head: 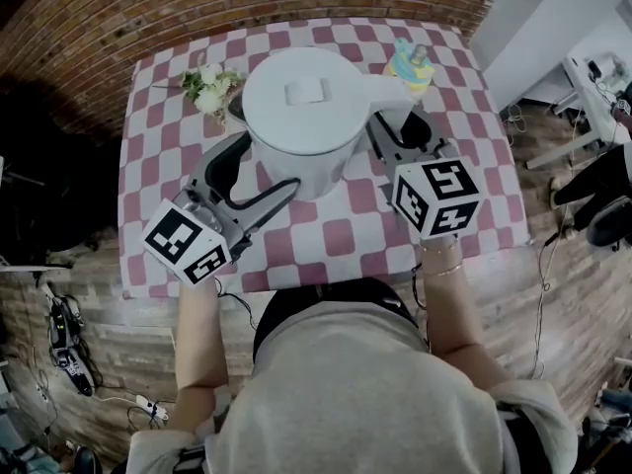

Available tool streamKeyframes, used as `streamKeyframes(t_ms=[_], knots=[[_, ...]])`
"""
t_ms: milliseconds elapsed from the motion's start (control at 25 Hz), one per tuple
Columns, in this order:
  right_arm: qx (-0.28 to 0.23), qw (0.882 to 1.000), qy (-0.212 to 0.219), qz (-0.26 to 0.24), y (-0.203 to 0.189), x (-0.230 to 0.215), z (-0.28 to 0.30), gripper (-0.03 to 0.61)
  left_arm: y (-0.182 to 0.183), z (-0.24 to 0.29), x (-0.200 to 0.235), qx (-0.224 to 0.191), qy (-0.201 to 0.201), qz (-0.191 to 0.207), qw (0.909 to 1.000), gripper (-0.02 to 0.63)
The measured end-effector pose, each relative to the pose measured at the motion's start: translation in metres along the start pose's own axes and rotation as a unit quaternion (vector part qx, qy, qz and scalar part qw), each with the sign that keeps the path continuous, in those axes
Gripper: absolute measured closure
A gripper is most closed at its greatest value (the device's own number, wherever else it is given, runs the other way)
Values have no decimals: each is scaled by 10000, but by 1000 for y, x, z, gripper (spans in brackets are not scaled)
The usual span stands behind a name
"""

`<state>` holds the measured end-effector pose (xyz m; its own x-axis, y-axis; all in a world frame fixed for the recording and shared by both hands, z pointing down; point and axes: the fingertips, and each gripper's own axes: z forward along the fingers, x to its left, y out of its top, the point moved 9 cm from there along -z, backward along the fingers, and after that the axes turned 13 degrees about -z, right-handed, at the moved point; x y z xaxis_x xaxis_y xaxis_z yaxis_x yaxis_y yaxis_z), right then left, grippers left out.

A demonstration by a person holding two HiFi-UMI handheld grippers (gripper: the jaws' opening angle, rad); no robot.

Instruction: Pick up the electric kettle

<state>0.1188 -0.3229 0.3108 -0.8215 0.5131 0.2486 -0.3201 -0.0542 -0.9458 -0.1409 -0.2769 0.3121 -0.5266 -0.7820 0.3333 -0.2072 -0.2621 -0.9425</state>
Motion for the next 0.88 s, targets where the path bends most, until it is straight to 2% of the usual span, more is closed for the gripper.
streamKeyframes(t_ms=[320,560,880], knots=[[-216,9996,104,118,12,-1,-15,436,17,-6,-19,-225,-16,219,9995,216],[-286,9994,215,17,13,2,-27,436,14,-11,-31,-207,33,183,9996,215],[-244,9985,439,224,10,6,-39,434,10,-19,-44,-443,88,-23,9990,216]])
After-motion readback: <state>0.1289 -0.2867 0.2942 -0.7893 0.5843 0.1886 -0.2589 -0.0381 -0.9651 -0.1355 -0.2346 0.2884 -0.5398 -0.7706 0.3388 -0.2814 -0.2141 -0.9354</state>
